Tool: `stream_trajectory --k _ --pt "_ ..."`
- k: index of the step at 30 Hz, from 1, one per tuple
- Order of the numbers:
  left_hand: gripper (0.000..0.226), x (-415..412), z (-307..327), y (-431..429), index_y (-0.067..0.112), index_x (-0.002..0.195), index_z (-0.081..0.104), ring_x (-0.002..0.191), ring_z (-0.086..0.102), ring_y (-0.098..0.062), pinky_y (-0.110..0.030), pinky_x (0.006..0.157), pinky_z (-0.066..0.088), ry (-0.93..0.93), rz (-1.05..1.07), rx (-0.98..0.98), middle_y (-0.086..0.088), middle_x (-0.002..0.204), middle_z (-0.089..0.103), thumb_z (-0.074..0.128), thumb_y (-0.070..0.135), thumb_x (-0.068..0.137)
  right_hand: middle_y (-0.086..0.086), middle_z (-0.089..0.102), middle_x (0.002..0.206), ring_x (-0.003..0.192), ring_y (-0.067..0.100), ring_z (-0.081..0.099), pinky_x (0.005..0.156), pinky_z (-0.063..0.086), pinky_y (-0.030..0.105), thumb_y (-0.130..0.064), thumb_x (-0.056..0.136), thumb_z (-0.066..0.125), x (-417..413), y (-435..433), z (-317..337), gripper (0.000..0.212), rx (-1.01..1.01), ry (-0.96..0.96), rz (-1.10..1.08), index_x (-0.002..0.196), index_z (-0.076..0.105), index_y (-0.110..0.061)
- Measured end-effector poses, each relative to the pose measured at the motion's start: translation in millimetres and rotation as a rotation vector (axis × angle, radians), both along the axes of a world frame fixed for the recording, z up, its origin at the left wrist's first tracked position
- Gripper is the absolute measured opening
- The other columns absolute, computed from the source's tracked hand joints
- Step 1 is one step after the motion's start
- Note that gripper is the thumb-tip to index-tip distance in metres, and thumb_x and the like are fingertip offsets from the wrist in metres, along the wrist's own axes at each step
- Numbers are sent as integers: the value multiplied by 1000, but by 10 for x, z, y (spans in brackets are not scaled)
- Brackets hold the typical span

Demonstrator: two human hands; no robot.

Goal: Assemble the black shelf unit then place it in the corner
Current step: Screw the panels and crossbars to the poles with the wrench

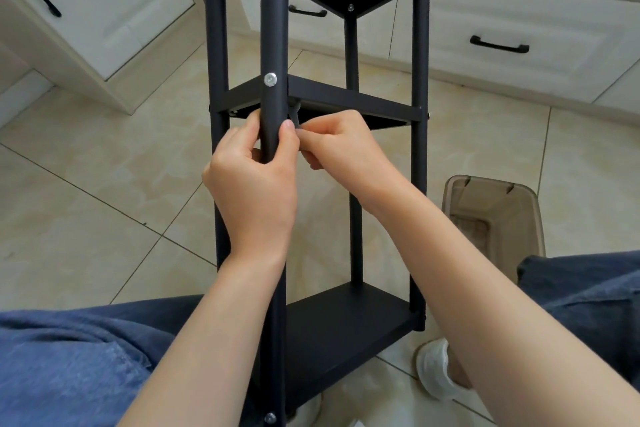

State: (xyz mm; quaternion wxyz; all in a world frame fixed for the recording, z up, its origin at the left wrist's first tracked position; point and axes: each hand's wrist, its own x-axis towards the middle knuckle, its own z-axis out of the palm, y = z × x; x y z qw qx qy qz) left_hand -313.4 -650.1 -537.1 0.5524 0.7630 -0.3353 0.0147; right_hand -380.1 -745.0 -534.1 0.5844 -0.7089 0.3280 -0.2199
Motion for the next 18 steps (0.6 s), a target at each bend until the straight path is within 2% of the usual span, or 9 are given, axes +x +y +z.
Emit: stream_trajectory --k 7,11,18 --pt "23 13 -32 16 18 108 77 69 64 -34 -51 60 55 10 -9 7 -9 81 70 65 31 95 -8 46 50 58 12 46 69 49 32 -16 92 61 9 -48 -42 52 48 -54 -51 42 61 -30" --pt "25 14 -43 28 19 114 77 66 65 -29 -52 62 56 30 -14 -5 -10 80 70 65 31 95 -4 47 52 57 14 45 66 47 33 -16 93 61 12 -37 -57 54 17 -87 -50 40 58 -29" --pt "26 26 -54 19 16 112 77 69 67 -29 -52 63 57 45 -20 -11 -7 75 68 64 32 95 -11 48 48 53 10 45 62 43 27 -15 95 61 -11 -32 -105 63 -25 -114 -22 36 55 -36"
